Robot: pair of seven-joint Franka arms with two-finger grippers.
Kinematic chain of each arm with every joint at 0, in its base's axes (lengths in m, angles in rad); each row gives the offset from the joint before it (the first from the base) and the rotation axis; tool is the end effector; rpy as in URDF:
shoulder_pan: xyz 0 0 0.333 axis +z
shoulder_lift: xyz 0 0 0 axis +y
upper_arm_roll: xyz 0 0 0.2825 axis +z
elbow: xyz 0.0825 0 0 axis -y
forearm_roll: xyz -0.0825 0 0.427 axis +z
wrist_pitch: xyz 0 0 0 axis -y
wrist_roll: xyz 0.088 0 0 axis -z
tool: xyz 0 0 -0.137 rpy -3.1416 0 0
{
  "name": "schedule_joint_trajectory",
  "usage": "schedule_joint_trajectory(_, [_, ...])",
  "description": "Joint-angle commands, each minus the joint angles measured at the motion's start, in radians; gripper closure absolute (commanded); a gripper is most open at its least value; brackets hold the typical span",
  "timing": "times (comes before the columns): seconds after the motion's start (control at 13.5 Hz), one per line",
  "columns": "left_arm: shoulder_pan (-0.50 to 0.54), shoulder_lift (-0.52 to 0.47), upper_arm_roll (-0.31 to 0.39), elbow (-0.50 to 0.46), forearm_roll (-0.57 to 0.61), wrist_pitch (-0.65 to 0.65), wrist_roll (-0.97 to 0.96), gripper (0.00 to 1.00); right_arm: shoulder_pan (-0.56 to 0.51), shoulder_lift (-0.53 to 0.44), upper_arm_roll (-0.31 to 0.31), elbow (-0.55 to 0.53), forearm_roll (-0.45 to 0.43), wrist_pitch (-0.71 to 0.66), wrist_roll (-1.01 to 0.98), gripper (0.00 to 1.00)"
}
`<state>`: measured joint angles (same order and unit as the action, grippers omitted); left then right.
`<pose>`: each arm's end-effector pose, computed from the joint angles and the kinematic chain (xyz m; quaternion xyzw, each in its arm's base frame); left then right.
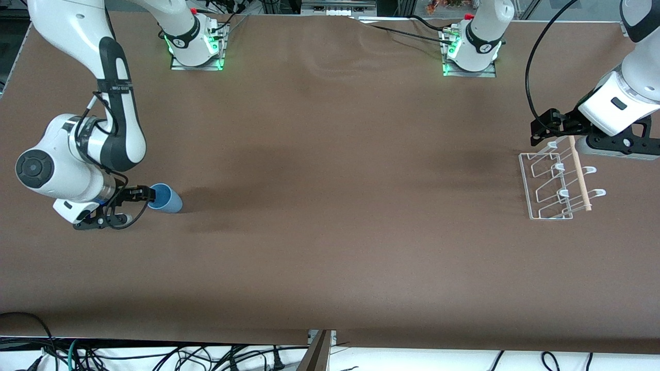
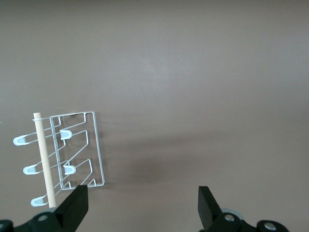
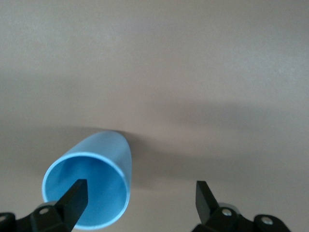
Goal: Transfer cup to left arm and place on rack
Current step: 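Lower the right gripper to the blue cup and close on it, then lift the blue cup with the right gripper while the left gripper approaches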
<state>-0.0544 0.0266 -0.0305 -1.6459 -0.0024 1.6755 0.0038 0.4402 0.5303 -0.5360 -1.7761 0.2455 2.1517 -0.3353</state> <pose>0.6093 -0.0520 0.5152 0.9990 -0.0442 0.0014 0.0017 0.6617 -0.0399 0.2041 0.9962 0.0736 -0.0406 0.0238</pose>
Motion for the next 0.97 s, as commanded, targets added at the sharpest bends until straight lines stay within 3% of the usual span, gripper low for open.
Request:
schedule_joint_trajectory(0.0, [0.002,-0.004,-0.003,0.015,-0.016,-0.019,-0.01,0.0,-0.015,0.055,0.01,0.05,0.032,-0.007,-0.028,0.02])
schedule_joint_trajectory(0.45, [0.002,-0.004,-0.003,0.014,-0.016,-0.019,-0.01,0.0,-0.005,0.094,0.011,0.05,0.034,-0.007,-0.028,0.03])
schedule_joint_trajectory(0.52, [0.002,-0.004,-0.003,0.015,-0.016,-0.019,-0.01,0.0,-0.005,0.096,0.011,0.049,0.034,-0.007,-0.028,0.27])
schedule_joint_trajectory(0.59, [0.002,-0.004,-0.003,0.014,-0.016,-0.019,-0.01,0.0,-0.005,0.097,0.011,0.049,0.035,-0.012,-0.027,0.78])
schedule_joint_trajectory(0.67, [0.002,-0.004,-0.003,0.015,-0.016,-0.019,-0.01,0.0,-0.003,0.1,0.019,0.049,0.037,-0.015,-0.013,1.0])
schedule_joint_trajectory(0.89, [0.002,-0.004,-0.003,0.015,-0.018,-0.019,-0.01,0.0,-0.003,0.094,0.048,0.05,0.055,-0.021,-0.021,1.0])
